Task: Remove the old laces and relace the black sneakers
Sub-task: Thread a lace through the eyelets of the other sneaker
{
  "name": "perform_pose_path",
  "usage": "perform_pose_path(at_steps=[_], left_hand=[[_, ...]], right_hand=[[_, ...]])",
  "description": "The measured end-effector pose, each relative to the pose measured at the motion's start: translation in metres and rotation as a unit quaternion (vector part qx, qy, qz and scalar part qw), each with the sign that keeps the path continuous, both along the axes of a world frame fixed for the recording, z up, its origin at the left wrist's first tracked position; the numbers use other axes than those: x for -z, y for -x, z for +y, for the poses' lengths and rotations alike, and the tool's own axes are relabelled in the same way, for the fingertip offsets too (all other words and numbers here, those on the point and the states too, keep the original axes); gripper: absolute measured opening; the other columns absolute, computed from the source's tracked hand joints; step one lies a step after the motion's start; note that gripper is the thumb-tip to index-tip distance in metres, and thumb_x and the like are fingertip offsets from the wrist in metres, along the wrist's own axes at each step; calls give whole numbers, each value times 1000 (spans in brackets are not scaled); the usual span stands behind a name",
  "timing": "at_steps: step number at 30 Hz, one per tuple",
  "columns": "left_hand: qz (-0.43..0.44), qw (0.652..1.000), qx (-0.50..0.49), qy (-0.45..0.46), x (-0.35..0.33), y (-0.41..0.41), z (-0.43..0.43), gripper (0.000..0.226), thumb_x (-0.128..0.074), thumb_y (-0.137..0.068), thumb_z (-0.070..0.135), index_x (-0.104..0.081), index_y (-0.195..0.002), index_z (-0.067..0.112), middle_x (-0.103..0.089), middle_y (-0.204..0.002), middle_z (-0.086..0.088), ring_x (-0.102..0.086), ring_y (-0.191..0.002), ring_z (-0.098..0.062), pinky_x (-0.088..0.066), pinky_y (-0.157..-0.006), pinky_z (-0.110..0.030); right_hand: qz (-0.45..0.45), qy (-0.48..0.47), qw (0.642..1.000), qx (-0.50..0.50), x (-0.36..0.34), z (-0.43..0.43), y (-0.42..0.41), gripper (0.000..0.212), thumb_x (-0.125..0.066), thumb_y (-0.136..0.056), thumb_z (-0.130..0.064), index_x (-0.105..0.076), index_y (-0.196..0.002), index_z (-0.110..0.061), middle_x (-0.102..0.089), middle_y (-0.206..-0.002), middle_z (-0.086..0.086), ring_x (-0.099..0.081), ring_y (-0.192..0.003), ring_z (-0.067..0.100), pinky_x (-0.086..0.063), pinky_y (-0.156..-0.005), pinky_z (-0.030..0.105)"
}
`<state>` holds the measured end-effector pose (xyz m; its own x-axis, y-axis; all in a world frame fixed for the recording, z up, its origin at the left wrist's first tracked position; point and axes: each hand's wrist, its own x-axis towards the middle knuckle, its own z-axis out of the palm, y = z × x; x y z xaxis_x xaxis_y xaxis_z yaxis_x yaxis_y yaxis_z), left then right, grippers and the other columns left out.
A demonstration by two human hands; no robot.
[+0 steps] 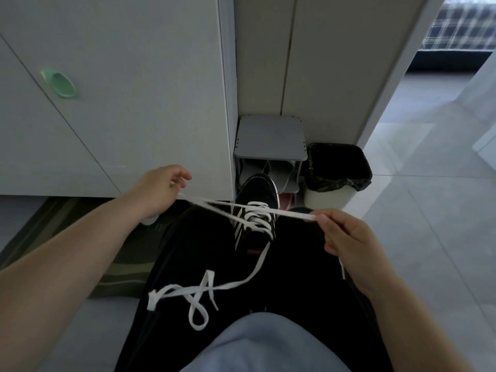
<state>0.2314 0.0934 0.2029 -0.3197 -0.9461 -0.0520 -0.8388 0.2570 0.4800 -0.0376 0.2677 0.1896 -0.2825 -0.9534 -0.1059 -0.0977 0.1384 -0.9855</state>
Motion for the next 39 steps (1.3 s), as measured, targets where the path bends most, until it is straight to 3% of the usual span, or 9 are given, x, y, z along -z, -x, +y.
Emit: perform_pose_path(at_steps=[3, 6, 9, 13, 18, 21, 24, 28, 39], left_hand=[[-23, 987, 125, 102, -9, 26, 28, 31, -44, -92, 19, -60, -118, 16, -59, -122, -2, -45, -121, -23, -26, -102, -26], [101, 968, 231, -10, -36, 67, 76, 33, -43, -97, 31, -49, -129, 23, -55, -122, 13, -47, -113, 1, -33, -96, -12], [92, 957, 256, -101, -41, 82, 97, 42, -41, -94, 42, -36, -134, 33, -52, -118, 18, -51, -100, 9, -40, -85, -8], [68, 971, 226, -45, -41, 59, 95, 24, -51, -89, 42, -54, -113, 40, -61, -85, 19, -56, -77, 7, -41, -67, -11], [8, 977, 212, 3, -31, 26, 92, 11, -55, -87, 41, -64, -91, 39, -58, -86, 24, -51, -92, 5, -39, -78, -13], [-31, 977, 209, 12, -18, 22, 101, 46, -42, -79, 64, -38, -125, 57, -36, -124, 34, -29, -120, 8, -25, -105, -26], [-24, 975, 219, 19, -6, 32, 120, 55, -37, -79, 68, -12, -127, 65, -18, -131, 41, -3, -119, 25, -5, -104, -15], [68, 980, 187, 17, 6, 43, 131, 34, -45, -86, 53, -44, -119, 53, -50, -96, 46, -34, -104, 27, -3, -107, -12], [108, 982, 115, 100, 17, 40, 108, 16, -58, -83, 31, -73, -86, 27, -67, -72, 20, -59, -73, 2, -28, -100, -17]], right_hand=[[139, 11, 986, -88, -9, -7, -12, 21, -52, -94, -19, -68, -89, -30, -59, -59, -20, -53, -55, -3, -38, -54, 7], [224, 50, 959, -167, -15, -15, -32, 18, -54, -94, -21, -68, -94, -31, -65, -85, -18, -59, -83, -4, -43, -73, 9], [207, 67, 957, -192, -24, -18, -39, 19, -53, -93, -14, -68, -99, -23, -65, -87, -12, -60, -83, 0, -45, -72, 14], [203, 28, 959, -197, -25, -12, -22, 28, -53, -93, -13, -68, -105, -33, -61, -79, -32, -57, -76, -9, -39, -70, 6], [173, -26, 974, -142, -12, -9, -31, 11, -67, -84, -25, -71, -83, -36, -70, -74, -8, -63, -65, 1, -49, -66, 13], [207, -26, 970, -126, -5, -8, -48, 7, -67, -84, -27, -73, -84, -29, -68, -74, -14, -62, -73, -5, -46, -69, 9], [221, -23, 958, -183, -1, -5, -63, 21, -56, -92, -15, -72, -101, -26, -67, -83, -17, -62, -84, -6, -44, -76, 6], [114, -10, 980, -164, 6, -1, -72, 23, -58, -88, -3, -70, -91, -22, -72, -78, -7, -67, -77, 2, -51, -73, 16], [-12, -37, 999, -18, 15, -11, -81, 14, -60, -90, -20, -64, -79, -13, -70, -66, 5, -65, -57, 12, -53, -57, 21]])
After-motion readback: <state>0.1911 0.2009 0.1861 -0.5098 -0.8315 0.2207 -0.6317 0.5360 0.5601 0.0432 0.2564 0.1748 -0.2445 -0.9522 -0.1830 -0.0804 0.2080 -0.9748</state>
